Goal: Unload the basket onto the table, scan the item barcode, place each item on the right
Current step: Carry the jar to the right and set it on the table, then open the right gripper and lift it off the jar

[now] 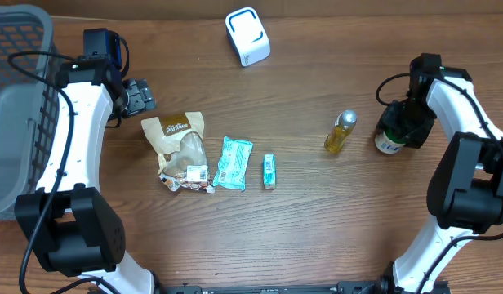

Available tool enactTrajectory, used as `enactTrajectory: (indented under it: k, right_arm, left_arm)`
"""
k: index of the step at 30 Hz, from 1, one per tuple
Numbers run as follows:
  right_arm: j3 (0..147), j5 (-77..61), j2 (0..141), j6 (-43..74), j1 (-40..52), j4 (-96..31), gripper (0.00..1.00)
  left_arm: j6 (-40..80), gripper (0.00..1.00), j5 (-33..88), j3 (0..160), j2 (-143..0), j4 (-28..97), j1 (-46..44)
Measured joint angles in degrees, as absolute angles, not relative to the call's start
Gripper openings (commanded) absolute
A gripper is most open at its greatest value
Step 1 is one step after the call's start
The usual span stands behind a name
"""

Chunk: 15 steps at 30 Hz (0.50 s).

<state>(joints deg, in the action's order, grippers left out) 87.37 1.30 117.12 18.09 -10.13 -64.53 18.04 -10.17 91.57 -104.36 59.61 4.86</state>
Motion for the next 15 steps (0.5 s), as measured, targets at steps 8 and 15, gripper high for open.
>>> enactTrajectory:
  k: [8, 15]
  right_arm:
    - [87.4, 0.7, 117.1, 18.2, -10.1, -64.1, 1.00]
    - [102.3, -4.3, 116.5, 18.3, -10.1, -75.5, 1.00]
  left_arm:
    - [18.0, 1.00, -10.2, 91.6, -104.4, 59.6, 4.9]
    - [18.0, 1.00, -10.2, 91.6, -104.4, 59.6, 4.9]
